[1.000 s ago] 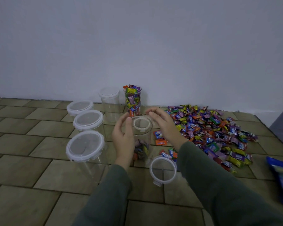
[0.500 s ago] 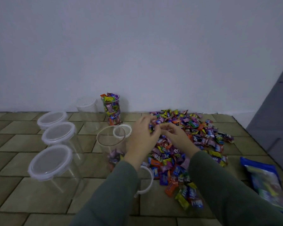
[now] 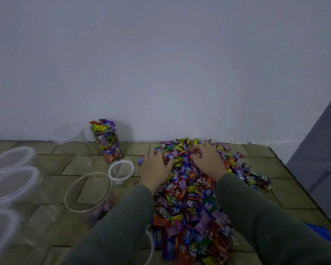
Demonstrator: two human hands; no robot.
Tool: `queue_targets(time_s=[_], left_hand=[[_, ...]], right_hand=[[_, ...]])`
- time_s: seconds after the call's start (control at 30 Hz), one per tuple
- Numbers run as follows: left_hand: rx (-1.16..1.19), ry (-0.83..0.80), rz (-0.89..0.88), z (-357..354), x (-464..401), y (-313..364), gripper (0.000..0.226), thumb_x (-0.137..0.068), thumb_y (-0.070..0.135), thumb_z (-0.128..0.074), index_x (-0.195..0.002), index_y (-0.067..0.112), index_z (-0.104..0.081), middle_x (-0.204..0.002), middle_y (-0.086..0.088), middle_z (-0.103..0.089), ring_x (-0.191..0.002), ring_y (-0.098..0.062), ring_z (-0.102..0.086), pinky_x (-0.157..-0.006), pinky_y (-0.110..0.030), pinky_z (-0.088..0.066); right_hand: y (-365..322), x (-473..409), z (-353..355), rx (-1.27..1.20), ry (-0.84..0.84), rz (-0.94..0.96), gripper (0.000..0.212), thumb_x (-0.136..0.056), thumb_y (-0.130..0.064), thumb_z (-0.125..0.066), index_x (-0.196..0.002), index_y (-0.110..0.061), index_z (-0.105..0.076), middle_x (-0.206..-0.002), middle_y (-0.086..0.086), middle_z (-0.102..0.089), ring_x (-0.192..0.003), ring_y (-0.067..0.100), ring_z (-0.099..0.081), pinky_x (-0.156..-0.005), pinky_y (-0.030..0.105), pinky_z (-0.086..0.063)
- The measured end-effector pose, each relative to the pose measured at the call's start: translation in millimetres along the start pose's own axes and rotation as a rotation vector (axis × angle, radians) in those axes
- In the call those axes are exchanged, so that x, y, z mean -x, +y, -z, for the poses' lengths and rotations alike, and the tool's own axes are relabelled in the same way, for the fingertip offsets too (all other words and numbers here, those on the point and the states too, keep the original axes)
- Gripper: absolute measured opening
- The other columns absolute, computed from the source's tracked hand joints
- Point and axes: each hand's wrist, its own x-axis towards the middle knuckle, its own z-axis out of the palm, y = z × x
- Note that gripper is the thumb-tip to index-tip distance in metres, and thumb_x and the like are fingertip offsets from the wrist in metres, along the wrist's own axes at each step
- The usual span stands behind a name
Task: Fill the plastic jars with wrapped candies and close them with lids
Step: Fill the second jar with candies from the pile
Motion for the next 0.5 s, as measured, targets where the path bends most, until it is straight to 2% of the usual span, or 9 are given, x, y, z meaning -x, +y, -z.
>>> queue_targets(time_s=[0.07,0.13,0.23,0.37,0.5], left_hand=[[-0.009,-0.006,0.005,-7,-18,4,0.061,-0.096,0.058,-0.037,-0.143,0.018,-0.039,-0.146,-0.009,-0.038,-0.133,-0.029,-0.033,-0.109,-0.042,-0.031],[-0.005,-0.016,0.018,-16,-38,7,0.064,-0.096,0.06,-0.036,-0.145,0.019,-0.036,-0.148,-0.009,-0.037,-0.135,-0.029,-0.032,-0.11,-0.044,-0.03],[-0.028,-0.035,0.024,-29,-65,9,0.065,-0.096,0.059,-0.035,-0.148,0.021,-0.031,-0.152,-0.008,-0.031,-0.139,-0.029,-0.027,-0.114,-0.044,-0.026],[-0.106,-0.055,-0.055,-39,-93,6,0.059,-0.098,0.053,-0.034,-0.149,0.022,-0.029,-0.154,-0.004,-0.027,-0.14,-0.027,-0.023,-0.113,-0.04,-0.022],[-0.182,-0.116,-0.094,-49,-108,-7,0.059,-0.098,0.046,-0.037,-0.151,0.023,-0.025,-0.154,-0.002,-0.026,-0.139,-0.027,-0.025,-0.111,-0.042,-0.025]], right_hand=[[4,-17,-4,0.09,0.051,0.003,0.019,-0.091,-0.027,-0.057,-0.108,-0.02,-0.063,-0.106,0.001,-0.049,-0.111,0.025,-0.046,-0.095,0.036,-0.039],[7,-36,-9,0.181,0.071,0.022,0.028,-0.092,-0.033,-0.055,-0.116,-0.019,-0.06,-0.117,0.004,-0.05,-0.116,0.025,-0.045,-0.098,0.037,-0.038],[12,-63,-20,0.24,0.026,0.085,0.039,-0.093,-0.038,-0.051,-0.127,-0.019,-0.055,-0.13,0.004,-0.047,-0.124,0.024,-0.041,-0.105,0.041,-0.035],[15,-91,-38,0.279,-0.081,0.139,0.052,-0.094,-0.046,-0.046,-0.139,-0.02,-0.046,-0.142,0.001,-0.043,-0.133,0.022,-0.036,-0.11,0.042,-0.03],[15,-99,-61,0.321,-0.132,0.101,0.053,-0.094,-0.05,-0.042,-0.14,-0.024,-0.043,-0.143,-0.001,-0.042,-0.132,0.023,-0.037,-0.109,0.046,-0.026]])
